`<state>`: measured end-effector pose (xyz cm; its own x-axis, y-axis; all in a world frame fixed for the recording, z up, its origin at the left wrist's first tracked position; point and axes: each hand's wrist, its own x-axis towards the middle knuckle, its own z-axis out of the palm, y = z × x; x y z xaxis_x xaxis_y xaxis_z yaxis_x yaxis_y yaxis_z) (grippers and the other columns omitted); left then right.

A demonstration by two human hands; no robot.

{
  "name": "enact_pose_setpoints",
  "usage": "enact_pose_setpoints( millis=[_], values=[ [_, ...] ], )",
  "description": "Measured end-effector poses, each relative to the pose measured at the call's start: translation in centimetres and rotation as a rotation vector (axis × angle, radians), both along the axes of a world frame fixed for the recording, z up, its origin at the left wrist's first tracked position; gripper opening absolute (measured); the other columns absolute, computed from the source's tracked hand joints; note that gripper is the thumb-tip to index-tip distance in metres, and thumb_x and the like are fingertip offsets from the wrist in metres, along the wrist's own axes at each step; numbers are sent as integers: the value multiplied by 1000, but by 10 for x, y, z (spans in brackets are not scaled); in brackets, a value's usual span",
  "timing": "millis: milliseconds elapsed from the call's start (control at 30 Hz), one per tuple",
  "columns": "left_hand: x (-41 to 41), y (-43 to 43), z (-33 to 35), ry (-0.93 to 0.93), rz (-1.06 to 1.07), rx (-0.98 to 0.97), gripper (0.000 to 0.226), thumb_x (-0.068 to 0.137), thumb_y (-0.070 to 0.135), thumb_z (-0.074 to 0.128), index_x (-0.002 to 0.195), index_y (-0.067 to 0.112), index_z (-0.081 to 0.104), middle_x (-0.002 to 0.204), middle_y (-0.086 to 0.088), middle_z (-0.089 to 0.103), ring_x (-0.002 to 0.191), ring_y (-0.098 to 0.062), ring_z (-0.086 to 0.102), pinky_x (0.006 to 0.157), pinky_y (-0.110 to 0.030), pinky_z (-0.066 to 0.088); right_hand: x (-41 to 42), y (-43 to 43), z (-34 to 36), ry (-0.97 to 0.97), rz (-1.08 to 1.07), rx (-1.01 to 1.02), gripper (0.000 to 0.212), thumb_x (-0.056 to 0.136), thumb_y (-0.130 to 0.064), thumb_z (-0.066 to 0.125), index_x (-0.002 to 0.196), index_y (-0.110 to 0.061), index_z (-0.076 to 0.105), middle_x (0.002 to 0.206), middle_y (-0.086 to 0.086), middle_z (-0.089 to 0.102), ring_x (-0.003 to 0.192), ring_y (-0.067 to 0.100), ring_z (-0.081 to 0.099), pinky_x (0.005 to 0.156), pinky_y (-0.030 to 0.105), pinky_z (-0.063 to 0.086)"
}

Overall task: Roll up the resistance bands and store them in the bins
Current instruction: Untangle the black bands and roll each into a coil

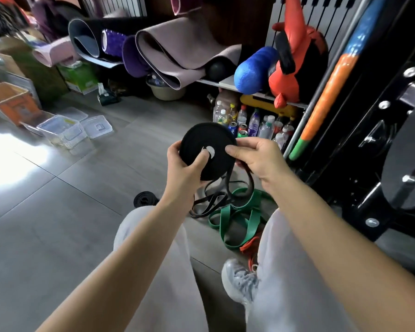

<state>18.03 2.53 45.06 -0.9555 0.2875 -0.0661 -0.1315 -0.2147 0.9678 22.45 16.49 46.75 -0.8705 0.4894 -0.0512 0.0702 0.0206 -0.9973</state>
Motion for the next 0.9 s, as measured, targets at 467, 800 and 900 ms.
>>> enact_pose_setpoints(
  millis=[467, 800, 900],
  values=[
    [-147, -49, -37, -16, -209, -421, 35, 84, 1, 65, 105, 27, 57, 99, -5, 68, 82, -21, 69, 65, -43, 59, -147, 1, -65, -136, 251, -70, 17, 75, -3, 73, 84, -15, 64, 83, 4, 70, 76, 15, 66, 79, 29, 54],
    [-195, -46, -208, -470, 37, -182, 29, 85, 5, 65, 104, 27, 60, 88, 3, 71, 81, -14, 70, 66, -44, 58, -214, -17, -233, -246, 170, -37, 34, 93, -9, 53, 99, -41, 64, 97, -10, 58, 86, -10, 56, 83, 8, 40],
    [-199, -45, -261, -578, 88, -153, 29, 86, 7, 64, 110, 22, 60, 100, -4, 71, 91, -23, 69, 73, -53, 56, -217, -22, -288, -327, 165, -67, 41, 90, 0, 49, 98, -38, 63, 113, -6, 61, 108, 4, 57, 97, 22, 42]
  ],
)
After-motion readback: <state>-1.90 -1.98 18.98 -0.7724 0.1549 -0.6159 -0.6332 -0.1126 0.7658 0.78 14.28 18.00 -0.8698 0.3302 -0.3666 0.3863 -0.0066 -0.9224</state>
